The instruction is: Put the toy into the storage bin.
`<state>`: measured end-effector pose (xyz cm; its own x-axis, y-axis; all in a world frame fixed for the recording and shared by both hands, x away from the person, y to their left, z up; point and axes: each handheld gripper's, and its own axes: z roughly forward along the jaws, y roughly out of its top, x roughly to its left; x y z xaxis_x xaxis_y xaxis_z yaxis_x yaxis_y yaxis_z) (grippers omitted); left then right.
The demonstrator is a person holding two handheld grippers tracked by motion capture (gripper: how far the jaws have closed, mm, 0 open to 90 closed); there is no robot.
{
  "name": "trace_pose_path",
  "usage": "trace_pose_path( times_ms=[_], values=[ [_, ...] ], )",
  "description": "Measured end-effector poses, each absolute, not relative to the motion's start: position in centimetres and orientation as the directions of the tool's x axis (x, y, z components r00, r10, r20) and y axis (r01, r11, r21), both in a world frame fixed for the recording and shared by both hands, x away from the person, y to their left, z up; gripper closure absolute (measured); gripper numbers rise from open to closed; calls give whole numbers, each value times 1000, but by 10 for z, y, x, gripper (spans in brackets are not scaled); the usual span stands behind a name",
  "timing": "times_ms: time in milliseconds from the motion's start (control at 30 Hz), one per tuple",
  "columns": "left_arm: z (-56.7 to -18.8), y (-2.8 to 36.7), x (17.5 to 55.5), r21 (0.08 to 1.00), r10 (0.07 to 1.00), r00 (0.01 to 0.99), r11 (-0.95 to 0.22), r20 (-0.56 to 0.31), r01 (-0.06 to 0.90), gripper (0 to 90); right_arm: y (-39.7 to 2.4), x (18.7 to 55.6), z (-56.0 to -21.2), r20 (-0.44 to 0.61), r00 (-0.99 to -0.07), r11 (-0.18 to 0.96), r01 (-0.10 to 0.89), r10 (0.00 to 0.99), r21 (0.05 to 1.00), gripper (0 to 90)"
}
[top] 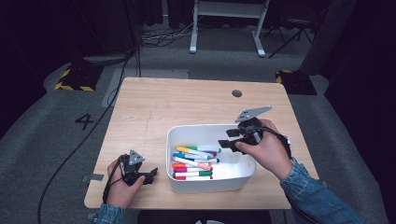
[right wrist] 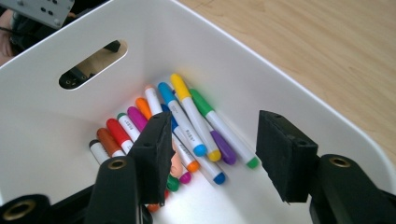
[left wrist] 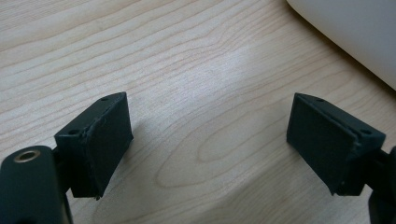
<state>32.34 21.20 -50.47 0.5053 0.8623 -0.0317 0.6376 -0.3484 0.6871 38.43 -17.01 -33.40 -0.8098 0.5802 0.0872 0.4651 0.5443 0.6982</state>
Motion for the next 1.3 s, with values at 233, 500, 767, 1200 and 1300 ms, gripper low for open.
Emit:
trace_pose_path(
  times_ms=[233,500,767,1200,1300],
  values=[
    [-505,212,323,687,862,505,-348,-31,637,143,-206,379,-332,90,-770,504,497,632,707,467],
    [-505,212,323,687,862,505,-349,-31,638,143,-252,380,-330,96,-696,436,544,712,717,459],
    [-504,212,324,686,866,500,-348,-27,639,143,-295,392,-343,70,-592,360,575,803,735,419],
    [-505,212,324,685,865,500,-347,-30,641,147,-349,428,-391,54,-443,292,673,895,679,397],
    [-505,212,324,685,865,500,-346,-30,640,147,-355,434,-403,49,-425,286,687,904,668,397]
  ],
)
